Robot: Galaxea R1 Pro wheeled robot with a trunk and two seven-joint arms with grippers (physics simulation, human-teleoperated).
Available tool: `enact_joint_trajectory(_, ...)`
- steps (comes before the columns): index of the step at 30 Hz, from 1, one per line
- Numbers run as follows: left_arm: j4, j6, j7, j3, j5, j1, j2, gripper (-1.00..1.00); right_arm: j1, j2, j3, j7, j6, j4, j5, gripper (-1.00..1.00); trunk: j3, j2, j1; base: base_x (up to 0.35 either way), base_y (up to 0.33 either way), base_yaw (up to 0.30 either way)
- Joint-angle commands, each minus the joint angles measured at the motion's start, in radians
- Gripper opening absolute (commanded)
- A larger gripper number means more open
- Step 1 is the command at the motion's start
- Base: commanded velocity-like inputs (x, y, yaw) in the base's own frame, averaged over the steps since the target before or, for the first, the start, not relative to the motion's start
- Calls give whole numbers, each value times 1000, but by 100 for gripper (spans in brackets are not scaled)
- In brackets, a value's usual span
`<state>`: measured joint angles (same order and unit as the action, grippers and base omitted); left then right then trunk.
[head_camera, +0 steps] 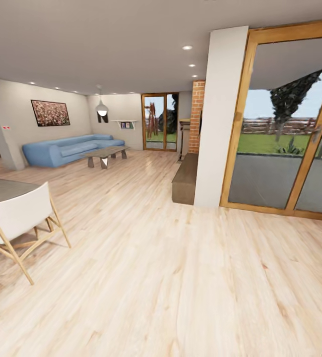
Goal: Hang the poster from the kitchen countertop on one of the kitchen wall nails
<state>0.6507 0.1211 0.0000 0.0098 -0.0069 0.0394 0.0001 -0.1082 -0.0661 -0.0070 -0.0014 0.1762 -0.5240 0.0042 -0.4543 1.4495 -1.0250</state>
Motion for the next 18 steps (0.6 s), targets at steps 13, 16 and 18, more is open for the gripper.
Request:
enact_joint_trajectory(13, 1, 2, 0, 1, -1, 0, 0, 100, -1, 0, -1, 0, 3, 1, 0, 100, -1, 0, 0, 0, 0, -300)
enact_joint_trajectory(16, 1, 2, 0, 1, -1, 0, 0, 100, -1, 0, -1, 0, 3, 1, 0, 100, -1, 0, 0, 0, 0, -300)
enact_joint_trajectory(18, 1, 2, 0, 1, -1, 0, 0, 100, -1, 0, -1, 0, 3, 1, 0, 100, -1, 0, 0, 0, 0, -300)
